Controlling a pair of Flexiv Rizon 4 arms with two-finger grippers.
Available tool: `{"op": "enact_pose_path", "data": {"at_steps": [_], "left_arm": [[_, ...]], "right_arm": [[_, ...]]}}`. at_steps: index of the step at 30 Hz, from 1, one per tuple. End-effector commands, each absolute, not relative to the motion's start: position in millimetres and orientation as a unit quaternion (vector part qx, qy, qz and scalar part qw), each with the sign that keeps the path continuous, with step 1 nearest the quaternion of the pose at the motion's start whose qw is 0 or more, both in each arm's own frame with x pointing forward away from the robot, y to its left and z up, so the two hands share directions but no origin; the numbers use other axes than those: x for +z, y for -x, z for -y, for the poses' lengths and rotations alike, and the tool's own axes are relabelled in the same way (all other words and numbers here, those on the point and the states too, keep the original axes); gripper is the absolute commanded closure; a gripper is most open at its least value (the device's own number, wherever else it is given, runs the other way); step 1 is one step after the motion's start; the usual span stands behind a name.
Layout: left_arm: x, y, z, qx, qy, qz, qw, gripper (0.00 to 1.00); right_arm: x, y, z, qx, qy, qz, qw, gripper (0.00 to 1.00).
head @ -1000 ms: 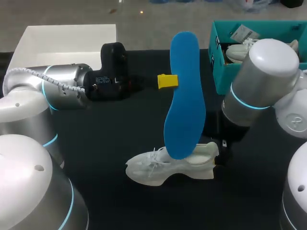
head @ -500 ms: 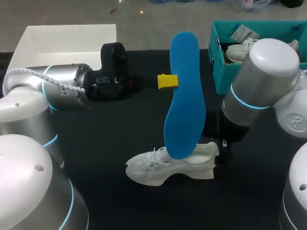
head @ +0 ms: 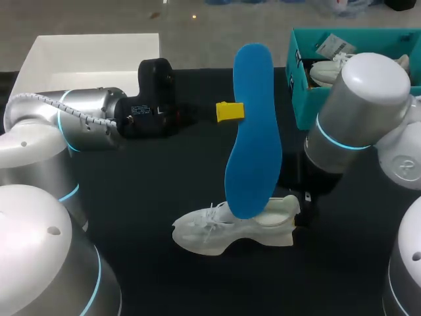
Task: Take the shoe out of the shoebox, open the shoe tongue, remove and reinsert the insole, then place the shoe into the shoebox
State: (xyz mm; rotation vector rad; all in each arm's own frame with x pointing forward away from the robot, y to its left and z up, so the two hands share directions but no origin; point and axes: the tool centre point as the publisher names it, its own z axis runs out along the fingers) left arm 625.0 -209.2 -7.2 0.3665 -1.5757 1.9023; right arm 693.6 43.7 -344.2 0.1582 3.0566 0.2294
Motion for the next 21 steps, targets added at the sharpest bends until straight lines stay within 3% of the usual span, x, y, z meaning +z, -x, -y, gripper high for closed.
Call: {"op": "enact_pose_path", "data": {"at_steps": [1, 11, 21], "left_arm": [[-8, -625, 209, 0.723, -0.139, 0.598, 0.316, 1.0], [-8, -625, 209, 0.723, -0.139, 0.598, 0.316, 1.0], [-8, -625, 209, 0.723, -0.139, 0.598, 0.316, 1.0]], "right_arm": [[-345, -692, -43, 0.075, -0.052, -0.995, 0.038, 0.0], [-345, -692, -43, 0.075, -0.052, -0.995, 0.038, 0.0], [-318, -697, -87, 0.05, -0.04, -0.997, 0.054, 0.0]]}}
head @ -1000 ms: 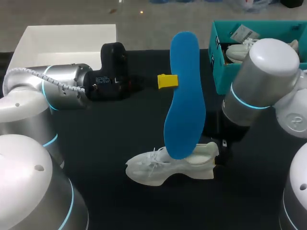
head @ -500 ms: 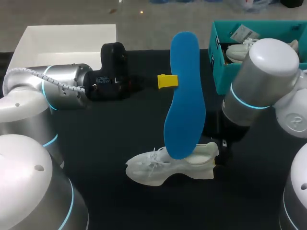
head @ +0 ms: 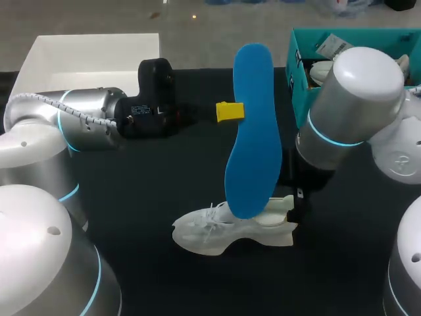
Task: Take the shoe out of the shoebox, open the shoe tongue, remove and reinsert the insole, then place the shoe into the shoebox
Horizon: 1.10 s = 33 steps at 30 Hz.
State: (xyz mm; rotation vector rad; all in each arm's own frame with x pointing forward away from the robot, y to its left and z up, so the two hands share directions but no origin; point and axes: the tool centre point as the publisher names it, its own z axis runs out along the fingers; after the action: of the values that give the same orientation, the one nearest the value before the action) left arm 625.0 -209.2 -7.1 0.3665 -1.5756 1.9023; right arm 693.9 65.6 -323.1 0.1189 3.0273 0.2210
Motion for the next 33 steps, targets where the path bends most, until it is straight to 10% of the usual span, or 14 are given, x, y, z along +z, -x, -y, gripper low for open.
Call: {"op": "enact_pose_path", "data": {"at_steps": [1, 21, 33], "left_arm": [[-8, -625, 209, 0.723, -0.139, 0.598, 0.316, 1.0], [-8, -625, 209, 0.723, -0.139, 0.598, 0.316, 1.0], [-8, -625, 209, 0.723, -0.139, 0.598, 0.316, 1.0]], "right_arm": [[-319, -698, -90, 0.05, -0.039, -0.997, 0.054, 0.0], [-349, -728, -128, 0.053, 0.017, -0.996, 0.073, 0.03], [-384, -725, -144, 0.066, 0.038, -0.996, 0.039, 0.83]]}}
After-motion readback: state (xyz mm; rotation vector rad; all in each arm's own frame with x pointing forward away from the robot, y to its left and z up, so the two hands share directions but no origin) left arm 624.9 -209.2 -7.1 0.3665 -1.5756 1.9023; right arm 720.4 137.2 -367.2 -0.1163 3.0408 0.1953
